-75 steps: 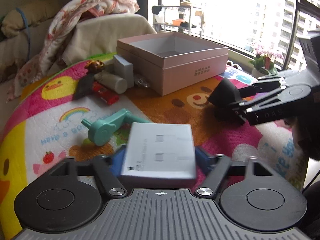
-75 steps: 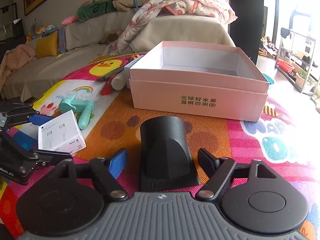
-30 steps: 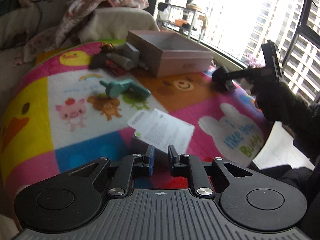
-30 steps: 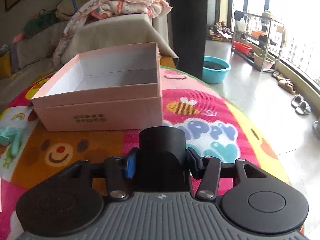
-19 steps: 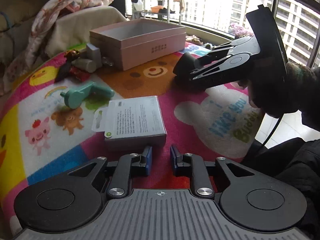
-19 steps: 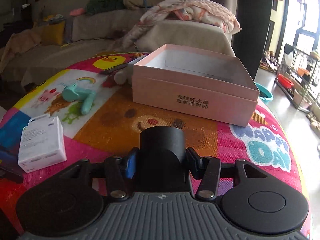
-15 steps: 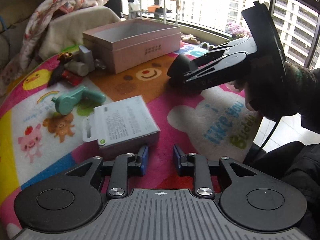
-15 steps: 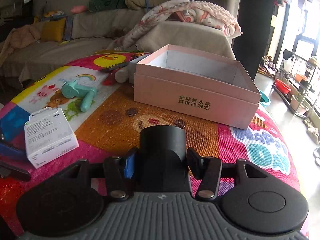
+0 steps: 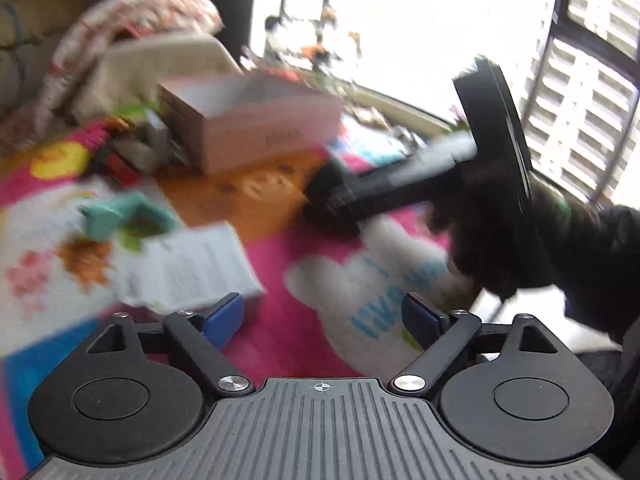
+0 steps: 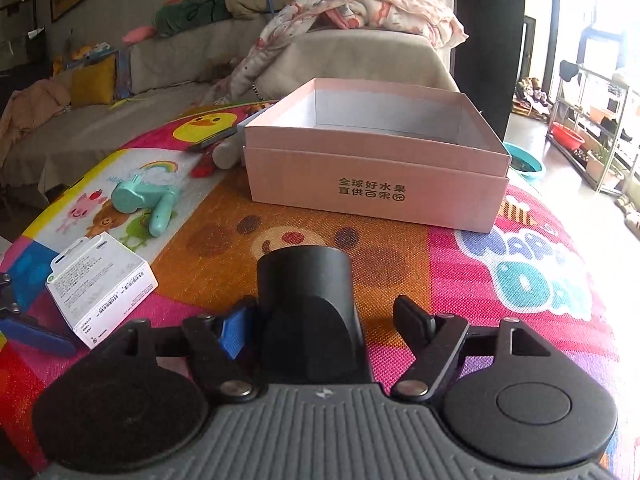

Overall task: Organize rigid objects
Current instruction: 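Carry the white box and black nozzle toward the pink box with both grippers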

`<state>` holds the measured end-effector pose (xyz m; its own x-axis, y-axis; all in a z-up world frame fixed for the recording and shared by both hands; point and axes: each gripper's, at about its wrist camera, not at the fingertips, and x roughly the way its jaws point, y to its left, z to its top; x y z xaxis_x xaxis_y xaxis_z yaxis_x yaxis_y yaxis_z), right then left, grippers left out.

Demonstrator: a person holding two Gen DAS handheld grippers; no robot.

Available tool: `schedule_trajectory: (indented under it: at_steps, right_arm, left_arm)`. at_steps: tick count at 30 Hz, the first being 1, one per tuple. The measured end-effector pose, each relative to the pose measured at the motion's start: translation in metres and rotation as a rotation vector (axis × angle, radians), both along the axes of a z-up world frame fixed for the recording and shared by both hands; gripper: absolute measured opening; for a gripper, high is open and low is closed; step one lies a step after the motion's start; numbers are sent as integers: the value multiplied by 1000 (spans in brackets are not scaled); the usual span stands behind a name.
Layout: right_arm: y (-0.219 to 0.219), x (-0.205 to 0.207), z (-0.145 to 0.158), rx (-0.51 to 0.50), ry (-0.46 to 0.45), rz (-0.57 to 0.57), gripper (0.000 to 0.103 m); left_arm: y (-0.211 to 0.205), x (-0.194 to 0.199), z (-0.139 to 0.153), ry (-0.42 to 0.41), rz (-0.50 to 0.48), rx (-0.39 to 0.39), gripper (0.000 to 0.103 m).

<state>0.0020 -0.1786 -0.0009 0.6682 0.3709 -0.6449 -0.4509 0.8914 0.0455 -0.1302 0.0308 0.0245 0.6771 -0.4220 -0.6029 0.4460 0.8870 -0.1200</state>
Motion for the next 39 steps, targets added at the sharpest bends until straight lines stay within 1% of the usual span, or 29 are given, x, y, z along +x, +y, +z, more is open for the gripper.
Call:
schedule_trajectory:
  at_steps: [2, 3, 5, 6, 7, 8, 10, 12, 15, 20, 23, 26, 28, 30, 31, 32, 34, 35, 36, 37, 39]
  right_arm:
    - [-1, 1, 0, 6, 3, -1, 75]
    - [-1, 1, 0, 6, 4, 0, 76]
    - [0, 0, 0, 3, 2, 0, 76]
    - [0, 0, 0, 2, 1, -1, 76]
    - [0, 0, 0, 3, 1, -2, 76]
    - [0, 0, 0, 5, 1, -4, 76]
    - [-1, 0, 0, 9, 3, -6, 76]
    - [-1, 1, 0, 9, 5, -3, 78]
    - [1, 0, -1, -3, 3, -1, 79]
    - [4, 0, -1, -13, 0, 0, 79]
    - [4, -1, -1, -17, -3, 0, 79]
    - [4, -1, -2, -13, -3, -2, 79]
    - [3, -1, -2, -10, -5, -3, 79]
    - [3, 0, -1, -10, -7, -6, 79]
    - [3, 0, -1, -11, -8, -9, 77]
    - [4, 1, -1, -11, -7, -10, 76]
    - [4, 4, 1, -9, -8, -8, 67]
    - [5, 5, 1, -7, -9, -4, 64]
    - [6, 6, 2, -9, -8, 2, 56]
    - [7, 8, 2, -14, -7, 8, 50]
    - [9, 8, 4, -29, -7, 19, 50]
  left_arm:
    - [17, 2, 9, -64, 129, 1, 90]
    - [28, 7, 10, -61, 208, -6, 90]
    - [50, 18, 6, -7, 321, -71, 89]
    - [59, 21, 2, 29, 351, -115, 89]
    - [63, 23, -2, 61, 362, -152, 89]
    - [64, 23, -5, 84, 356, -174, 89]
    - [55, 23, -9, 106, 322, -169, 89]
    - [43, 27, -12, 110, 290, -157, 89]
    - [28, 35, -12, 90, 250, -139, 89]
    - [5, 57, -16, 44, 200, -56, 89]
    - [-8, 58, -20, 30, 140, 10, 89]
    - [-22, 56, -30, 37, 70, 80, 90]
    - [-30, 53, -33, 0, 39, 141, 90]
    - [-29, 56, -33, -9, 23, 128, 87]
    - [-28, 57, -32, -11, 22, 120, 78]
    - [-28, 60, -32, -14, 20, 118, 77]
    - [-28, 66, -31, -8, 11, 116, 77]
    - [-28, 69, -31, -6, 7, 112, 77]
    - [-28, 70, -31, -6, 1, 104, 77]
    - [-27, 71, -31, -9, -6, 94, 77]
    - [-27, 72, -31, -15, -18, 90, 77]
